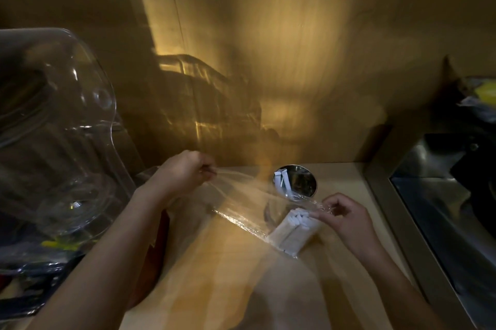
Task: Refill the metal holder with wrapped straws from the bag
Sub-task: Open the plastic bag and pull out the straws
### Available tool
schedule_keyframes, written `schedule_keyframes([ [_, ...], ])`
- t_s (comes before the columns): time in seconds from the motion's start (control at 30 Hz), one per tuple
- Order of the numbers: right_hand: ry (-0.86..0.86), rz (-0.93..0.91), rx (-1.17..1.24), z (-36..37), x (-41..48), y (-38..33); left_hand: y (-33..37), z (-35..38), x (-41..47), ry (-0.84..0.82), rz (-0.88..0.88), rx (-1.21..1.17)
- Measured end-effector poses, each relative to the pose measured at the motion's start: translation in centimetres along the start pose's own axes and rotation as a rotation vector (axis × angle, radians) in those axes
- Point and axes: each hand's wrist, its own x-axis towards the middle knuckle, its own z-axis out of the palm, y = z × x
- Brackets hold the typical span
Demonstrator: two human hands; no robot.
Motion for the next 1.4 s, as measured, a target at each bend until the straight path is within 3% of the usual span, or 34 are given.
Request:
schedule_keyframes([
  [0.23, -0.085, 0.051, 0.278, -1.3, 0.8, 0.6, -0.3, 0.2, 0.4, 0.053, -0.012, -0.062],
  [0.33, -0.007, 0.011, 0.395, -1.3, 0.9, 0.5, -0.4, 0.1, 0.5, 0.048, 0.011, -0.106],
  [0.43, 0.179, -0.022, 0.466, -1.5, 1.1, 0.2, -0.3, -0.2, 0.4, 0.044, 0.027, -0.172],
  [0.53, 0.317, -0.019, 0.392, -1.1, 1.5, 0.0, 0.0, 0.1, 0.4, 0.006, 0.045, -0.168],
  [0.83, 0.331, -0.051, 0.215, -1.2, 3.1, -1.3, 0.1, 1.4, 0.7, 0.023, 0.016, -0.039],
  [1.0, 0.119, -0.073, 0.028, 0.3, 3.4, -2.3, -0.5, 2.2, 0.6, -0.012, 0.006, -0.011],
  [1.13, 0.264, -0.107, 0.110, -1.1, 4.0, -2.5, -0.7, 2.9, 0.4, -0.002, 0.027, -0.079],
  [1.4, 0.158, -0.096, 0.043, -1.7, 3.7, -2.3, -0.5, 3.3, 0.2, 0.065, 0.028, -0.117],
])
